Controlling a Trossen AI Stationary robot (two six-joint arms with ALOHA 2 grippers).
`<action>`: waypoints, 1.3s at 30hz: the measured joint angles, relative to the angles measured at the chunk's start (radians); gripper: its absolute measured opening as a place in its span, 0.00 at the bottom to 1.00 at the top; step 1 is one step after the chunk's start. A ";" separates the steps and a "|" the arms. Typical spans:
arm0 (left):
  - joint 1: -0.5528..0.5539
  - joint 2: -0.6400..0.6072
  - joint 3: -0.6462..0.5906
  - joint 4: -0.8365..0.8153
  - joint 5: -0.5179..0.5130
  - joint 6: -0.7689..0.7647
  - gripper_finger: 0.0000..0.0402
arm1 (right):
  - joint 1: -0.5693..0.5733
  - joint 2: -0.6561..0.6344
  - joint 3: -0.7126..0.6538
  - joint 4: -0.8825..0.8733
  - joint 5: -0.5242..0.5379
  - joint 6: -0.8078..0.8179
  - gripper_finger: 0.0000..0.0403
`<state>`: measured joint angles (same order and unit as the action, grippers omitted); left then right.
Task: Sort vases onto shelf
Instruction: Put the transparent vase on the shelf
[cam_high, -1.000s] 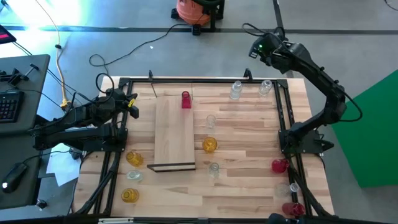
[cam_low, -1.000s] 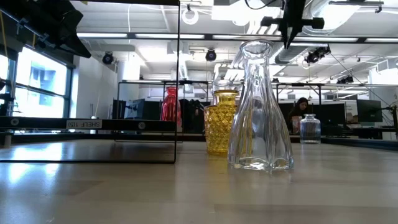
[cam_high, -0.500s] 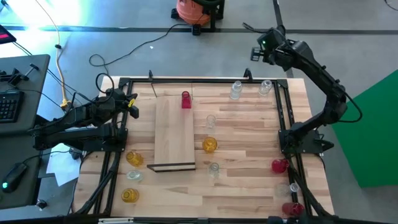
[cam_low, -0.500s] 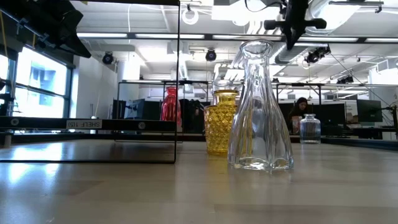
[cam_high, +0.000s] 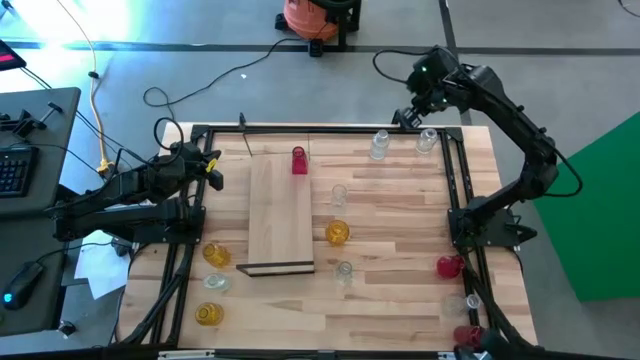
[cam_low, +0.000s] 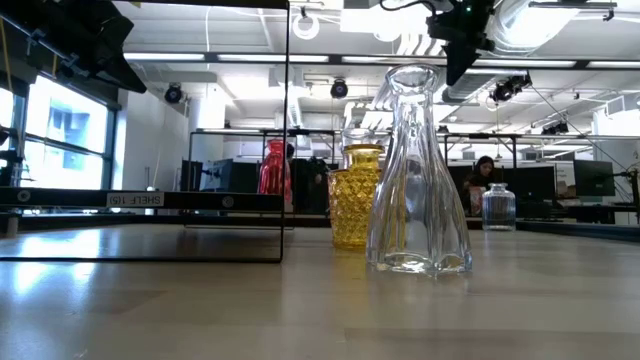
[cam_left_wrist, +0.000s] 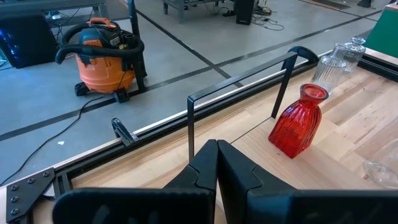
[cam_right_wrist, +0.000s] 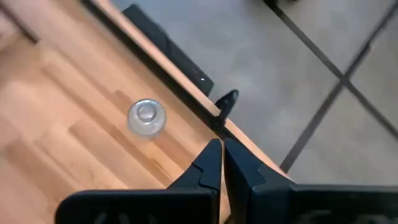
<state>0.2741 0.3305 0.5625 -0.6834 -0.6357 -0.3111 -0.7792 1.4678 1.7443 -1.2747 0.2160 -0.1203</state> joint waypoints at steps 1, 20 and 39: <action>0.000 0.000 0.000 0.000 0.000 0.000 0.00 | 0.000 0.001 0.000 0.000 -0.007 -0.031 0.00; 0.000 0.000 0.000 0.000 0.000 0.000 0.00 | 0.163 0.026 -0.250 0.184 -0.200 0.053 0.00; 0.000 0.001 0.000 0.024 0.000 0.049 0.00 | 0.628 0.034 -0.209 0.318 -0.158 0.558 0.00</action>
<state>0.2745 0.3317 0.5621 -0.6597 -0.6357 -0.2617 -0.1513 1.5017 1.5349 -0.9562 0.0582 0.4379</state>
